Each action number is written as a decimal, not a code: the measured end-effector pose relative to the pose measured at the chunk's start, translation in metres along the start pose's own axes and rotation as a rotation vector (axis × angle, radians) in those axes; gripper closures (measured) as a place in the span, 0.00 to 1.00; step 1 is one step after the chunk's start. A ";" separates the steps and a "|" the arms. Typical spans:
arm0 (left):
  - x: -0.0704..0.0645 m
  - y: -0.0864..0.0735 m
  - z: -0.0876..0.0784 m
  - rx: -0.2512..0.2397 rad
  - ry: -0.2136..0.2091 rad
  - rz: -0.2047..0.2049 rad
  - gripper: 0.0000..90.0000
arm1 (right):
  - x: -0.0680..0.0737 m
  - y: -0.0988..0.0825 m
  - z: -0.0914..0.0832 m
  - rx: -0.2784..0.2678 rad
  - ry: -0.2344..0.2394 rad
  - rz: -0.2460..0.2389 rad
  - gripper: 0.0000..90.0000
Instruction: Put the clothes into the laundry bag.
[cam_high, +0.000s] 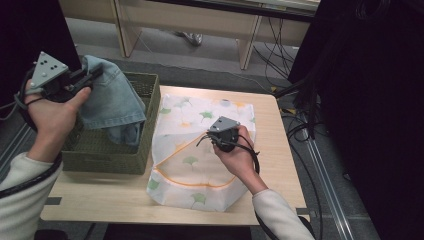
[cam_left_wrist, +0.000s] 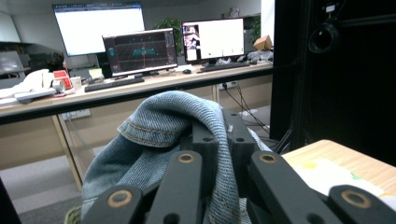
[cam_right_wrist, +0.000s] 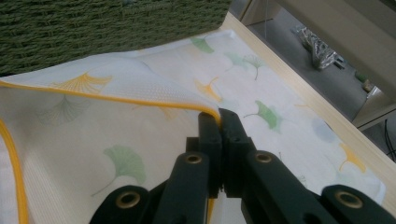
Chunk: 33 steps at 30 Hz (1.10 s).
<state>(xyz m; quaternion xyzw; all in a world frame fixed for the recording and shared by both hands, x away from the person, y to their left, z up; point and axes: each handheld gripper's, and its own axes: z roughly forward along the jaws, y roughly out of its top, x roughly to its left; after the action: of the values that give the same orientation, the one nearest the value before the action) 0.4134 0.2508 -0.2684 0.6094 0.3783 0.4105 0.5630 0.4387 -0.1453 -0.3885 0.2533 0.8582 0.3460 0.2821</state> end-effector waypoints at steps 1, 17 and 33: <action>-0.001 0.002 0.000 -0.004 -0.003 0.000 0.94 | 0.001 0.000 0.000 0.003 0.002 0.013 1.00; -0.017 0.028 -0.008 -0.057 -0.046 -0.021 0.94 | 0.000 0.000 0.000 0.000 0.005 0.009 1.00; -0.024 0.053 -0.012 -0.105 -0.074 0.008 0.94 | 0.000 0.000 0.001 -0.002 0.010 0.002 1.00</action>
<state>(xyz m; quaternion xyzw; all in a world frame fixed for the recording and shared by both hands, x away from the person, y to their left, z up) 0.3934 0.2290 -0.2172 0.5952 0.3328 0.4092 0.6063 0.4397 -0.1448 -0.3892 0.2523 0.8589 0.3486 0.2776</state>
